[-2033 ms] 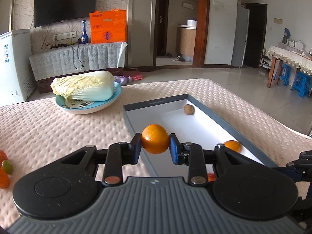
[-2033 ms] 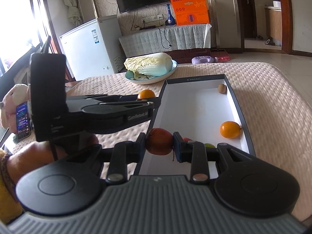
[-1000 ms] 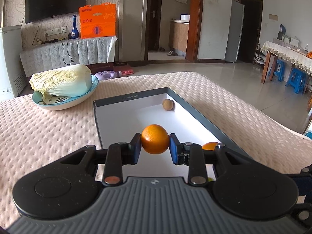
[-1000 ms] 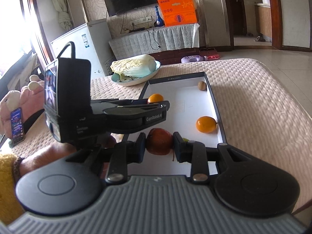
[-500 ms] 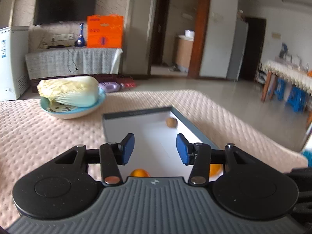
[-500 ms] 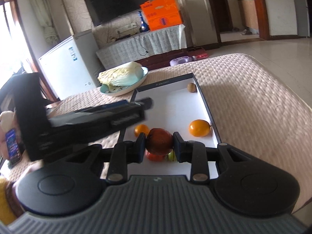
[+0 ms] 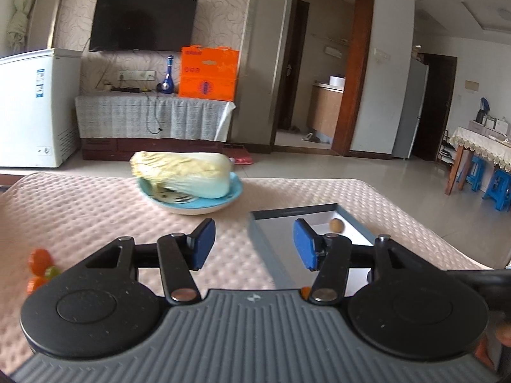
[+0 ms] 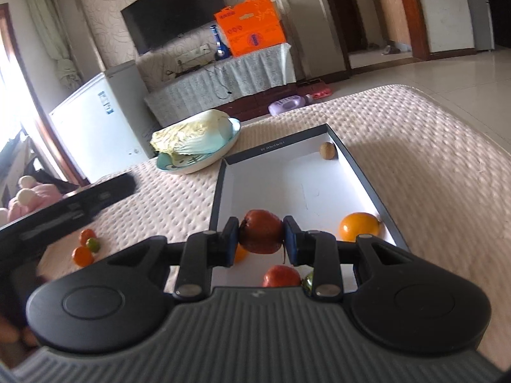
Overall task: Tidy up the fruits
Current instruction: 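Lower the small red apple into the box and open the right tool, then withdraw both open tools from the box toward the remaining fruits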
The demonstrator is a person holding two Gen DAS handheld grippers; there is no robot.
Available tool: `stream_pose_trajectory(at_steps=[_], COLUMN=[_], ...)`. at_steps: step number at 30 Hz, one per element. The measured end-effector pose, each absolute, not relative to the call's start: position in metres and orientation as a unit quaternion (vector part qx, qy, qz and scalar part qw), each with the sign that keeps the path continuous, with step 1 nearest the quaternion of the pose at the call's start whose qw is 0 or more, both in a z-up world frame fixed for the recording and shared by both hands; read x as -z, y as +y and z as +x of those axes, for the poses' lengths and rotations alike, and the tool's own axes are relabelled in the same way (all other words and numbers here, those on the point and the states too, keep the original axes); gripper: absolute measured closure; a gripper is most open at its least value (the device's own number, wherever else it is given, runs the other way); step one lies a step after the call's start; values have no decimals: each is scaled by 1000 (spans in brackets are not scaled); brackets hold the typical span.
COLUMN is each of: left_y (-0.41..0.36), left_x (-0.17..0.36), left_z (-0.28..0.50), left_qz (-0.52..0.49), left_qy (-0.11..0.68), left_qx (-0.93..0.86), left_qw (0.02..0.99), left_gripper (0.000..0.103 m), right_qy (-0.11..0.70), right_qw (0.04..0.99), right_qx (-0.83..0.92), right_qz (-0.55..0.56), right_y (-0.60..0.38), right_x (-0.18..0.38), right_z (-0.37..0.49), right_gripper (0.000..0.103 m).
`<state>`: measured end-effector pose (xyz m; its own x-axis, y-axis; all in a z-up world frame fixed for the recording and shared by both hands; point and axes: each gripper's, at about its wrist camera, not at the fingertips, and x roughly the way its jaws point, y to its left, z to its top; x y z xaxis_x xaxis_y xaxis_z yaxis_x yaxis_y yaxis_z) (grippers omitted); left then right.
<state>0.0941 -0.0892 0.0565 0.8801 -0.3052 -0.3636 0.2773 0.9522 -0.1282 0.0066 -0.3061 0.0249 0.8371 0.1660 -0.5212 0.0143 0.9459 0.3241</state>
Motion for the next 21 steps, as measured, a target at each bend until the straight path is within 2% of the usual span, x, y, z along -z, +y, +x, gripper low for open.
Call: stream_pose_trajectory(at_steps=[15,16,17,18,21], left_y=[13,16,18,20,22], left_x=[-75,-76,-77,-77,-79], left_z=[71,70,68,68,67], left_qz=[-50,-50,-50,-50,-52], left_qy=[165,163,162,160,157], left_qx=[103,103,103,102,104], left_qw=[980,980,980,981,981], left_gripper=[42,42,42,42,42], right_qy=[285,284,280,275,259], right_qw=[948,948,949,950,956], right_qx=[48,54,58,63,76], right_qz=[132,132,131,130,113], right_y=[-284,-284,-283,-283,-279], right_x=[-14,-14,-14,-14,-17], right_z=[31,32,32,31,28], right_gripper=[69,65,56,52,50])
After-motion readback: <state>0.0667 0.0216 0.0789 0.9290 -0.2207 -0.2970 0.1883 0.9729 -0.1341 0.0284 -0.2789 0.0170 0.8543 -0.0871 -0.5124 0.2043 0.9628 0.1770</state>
